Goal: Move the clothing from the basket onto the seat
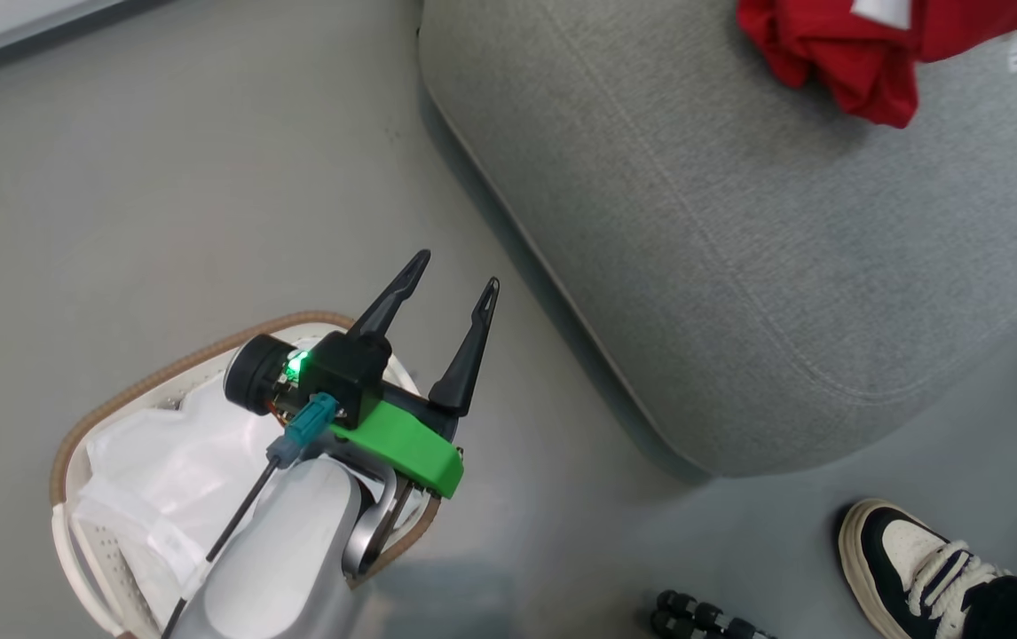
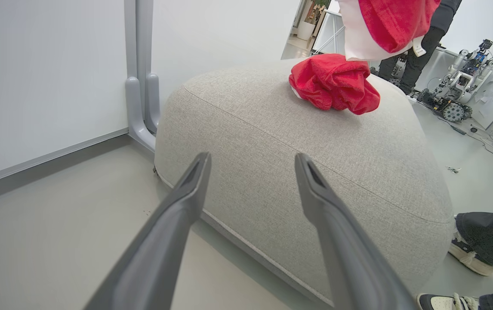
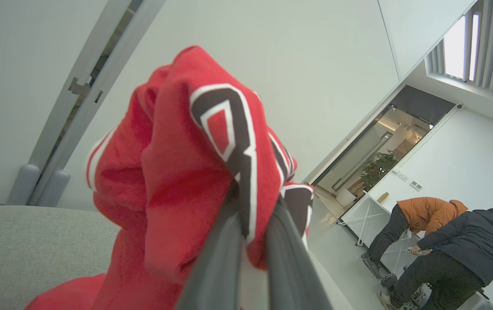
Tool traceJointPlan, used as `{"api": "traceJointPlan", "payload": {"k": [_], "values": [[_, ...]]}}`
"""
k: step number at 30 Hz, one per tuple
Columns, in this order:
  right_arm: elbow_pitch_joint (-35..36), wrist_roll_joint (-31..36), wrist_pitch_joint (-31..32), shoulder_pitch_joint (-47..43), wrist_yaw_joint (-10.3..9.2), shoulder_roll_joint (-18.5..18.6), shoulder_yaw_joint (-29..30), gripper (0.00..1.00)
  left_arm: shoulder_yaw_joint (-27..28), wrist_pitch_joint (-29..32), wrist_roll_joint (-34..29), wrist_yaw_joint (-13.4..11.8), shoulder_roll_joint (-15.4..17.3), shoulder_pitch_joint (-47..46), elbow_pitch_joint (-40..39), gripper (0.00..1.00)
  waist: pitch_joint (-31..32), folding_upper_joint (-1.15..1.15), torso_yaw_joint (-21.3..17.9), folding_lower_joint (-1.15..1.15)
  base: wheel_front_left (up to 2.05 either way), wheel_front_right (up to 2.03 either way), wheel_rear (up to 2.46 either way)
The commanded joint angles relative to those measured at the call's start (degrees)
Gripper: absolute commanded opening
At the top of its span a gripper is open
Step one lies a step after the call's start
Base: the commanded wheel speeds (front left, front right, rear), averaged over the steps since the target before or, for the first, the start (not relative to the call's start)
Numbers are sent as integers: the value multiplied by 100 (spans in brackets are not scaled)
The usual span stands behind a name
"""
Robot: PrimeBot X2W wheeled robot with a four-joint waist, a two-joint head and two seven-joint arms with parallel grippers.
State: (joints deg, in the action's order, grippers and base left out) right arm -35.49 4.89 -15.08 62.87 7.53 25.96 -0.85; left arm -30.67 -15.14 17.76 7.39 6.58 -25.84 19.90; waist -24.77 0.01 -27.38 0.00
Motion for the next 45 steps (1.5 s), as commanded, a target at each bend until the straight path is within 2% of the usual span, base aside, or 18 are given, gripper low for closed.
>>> {"api": "traceJointPlan", "payload": {"k": [1,6,14,15,16,17,29,38,45], "values": [[-116,79,-11,55,-8,-1,104,0,-9,1,-15,15,75,-128,23,100,-347,-1,284,0,0,0,0],[-583,292,-11,-37,-8,-51,562,0,27,1,-52,16,107,-309,68,100,-640,-1,478,0,0,0,0],[-938,379,-11,-528,-8,-470,1138,0,188,1,-166,16,41,-413,-25,100,-843,-1,678,0,0,0,0],[-933,394,-11,-594,-8,-510,1177,21,204,1,-182,16,37,-410,-34,100,-844,-1,689,0,0,0,0],[-903,410,-11,-679,-8,-572,1198,49,223,1,-194,16,35,-403,-30,100,-841,-1,704,0,0,0,0],[-875,420,-11,-747,-8,-619,1204,100,232,1,-203,16,30,-402,-31,100,-834,-1,715,0,0,0,0],[-230,208,-11,-1807,-8,-1026,840,100,713,1,-269,16,-94,64,-114,100,-260,-1,843,0,0,0,0],[117,-211,-11,-2377,-8,-1173,348,100,1428,1,-392,-13,-268,570,-114,100,331,-1,1362,0,0,0,0],[350,-356,-11,-2733,-8,-1363,-12,100,2024,1,-554,-137,-337,990,-115,100,759,-1,1850,0,0,0,0]]}}
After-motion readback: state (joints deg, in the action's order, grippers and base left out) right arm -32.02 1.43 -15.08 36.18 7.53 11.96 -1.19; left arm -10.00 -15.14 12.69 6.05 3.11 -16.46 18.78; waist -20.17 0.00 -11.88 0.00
